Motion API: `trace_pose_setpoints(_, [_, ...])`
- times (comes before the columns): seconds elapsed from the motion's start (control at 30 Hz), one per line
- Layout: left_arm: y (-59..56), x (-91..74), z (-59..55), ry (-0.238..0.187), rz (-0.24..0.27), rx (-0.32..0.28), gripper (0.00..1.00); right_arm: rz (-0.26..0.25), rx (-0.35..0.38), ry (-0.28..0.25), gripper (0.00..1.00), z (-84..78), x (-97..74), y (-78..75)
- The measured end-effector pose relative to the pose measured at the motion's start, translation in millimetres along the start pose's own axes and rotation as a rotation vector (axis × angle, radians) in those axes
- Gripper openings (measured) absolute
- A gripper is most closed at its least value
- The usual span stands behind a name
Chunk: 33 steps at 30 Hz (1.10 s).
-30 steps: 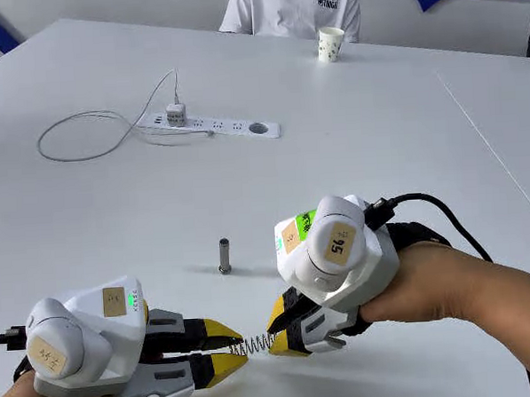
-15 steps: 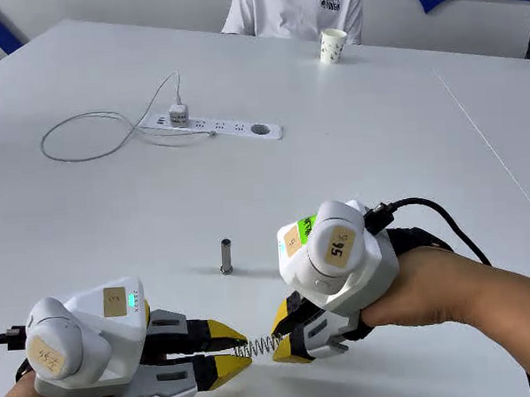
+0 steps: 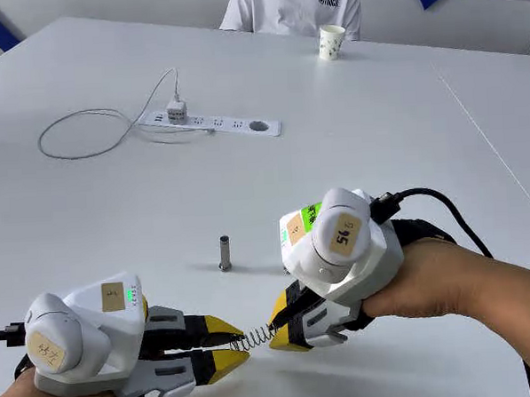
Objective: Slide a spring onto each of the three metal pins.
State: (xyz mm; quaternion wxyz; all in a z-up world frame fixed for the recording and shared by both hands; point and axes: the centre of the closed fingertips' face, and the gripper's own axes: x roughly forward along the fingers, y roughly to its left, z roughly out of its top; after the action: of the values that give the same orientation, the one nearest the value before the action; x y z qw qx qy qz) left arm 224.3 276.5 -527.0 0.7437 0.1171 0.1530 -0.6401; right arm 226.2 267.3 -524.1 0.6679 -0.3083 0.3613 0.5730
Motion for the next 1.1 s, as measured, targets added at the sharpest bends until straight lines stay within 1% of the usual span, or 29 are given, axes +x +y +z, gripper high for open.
trace_pose_setpoints(0.27, [1.9, -0.3, -0.8, -0.001, 0.007, -0.006, 0.1, -0.005, 0.002, -0.032, 0.11, 13.0, -5.3, -0.5])
trace_pose_setpoints(0.63, [4.2, -2.3, -0.5, -0.005, 0.02, -0.01, 0.1, -0.015, -0.01, -0.055, 0.12, 26.5, -7.8, -0.6])
trace_pose_setpoints(1.1, [5.4, -2.2, 2.4, -0.016, 0.03, -0.01, 0.1, -0.024, -0.044, -0.066, 0.12, 40.7, -9.5, 0.7])
